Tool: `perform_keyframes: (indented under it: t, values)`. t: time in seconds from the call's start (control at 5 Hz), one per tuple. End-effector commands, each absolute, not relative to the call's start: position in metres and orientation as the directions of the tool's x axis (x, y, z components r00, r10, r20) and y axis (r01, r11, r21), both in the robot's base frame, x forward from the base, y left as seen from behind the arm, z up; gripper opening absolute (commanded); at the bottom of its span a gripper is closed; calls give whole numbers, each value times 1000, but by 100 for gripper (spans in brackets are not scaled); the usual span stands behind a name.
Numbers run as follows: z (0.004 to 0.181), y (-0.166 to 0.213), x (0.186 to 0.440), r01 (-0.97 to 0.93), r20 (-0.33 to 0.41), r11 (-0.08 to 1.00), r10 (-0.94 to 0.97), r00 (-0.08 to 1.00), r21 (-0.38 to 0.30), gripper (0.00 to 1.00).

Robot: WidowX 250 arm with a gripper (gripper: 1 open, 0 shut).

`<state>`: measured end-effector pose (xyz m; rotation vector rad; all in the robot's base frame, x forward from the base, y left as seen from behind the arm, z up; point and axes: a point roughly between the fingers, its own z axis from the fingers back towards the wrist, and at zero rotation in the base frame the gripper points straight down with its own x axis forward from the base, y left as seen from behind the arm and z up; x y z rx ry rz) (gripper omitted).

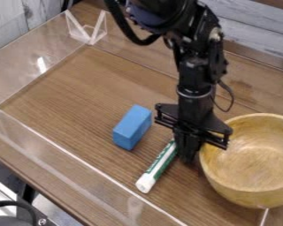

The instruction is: Put the green marker in the brown bowl

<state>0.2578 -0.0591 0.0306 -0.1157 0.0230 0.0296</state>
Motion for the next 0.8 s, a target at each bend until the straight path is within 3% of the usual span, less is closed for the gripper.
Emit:
perform_keyframes:
  t: [0.0, 0.6]
  values:
    - [49, -56, 267, -14, 36, 991, 19, 999, -131, 0]
    - [55, -48, 268, 11, 35, 990, -7, 999, -138, 0]
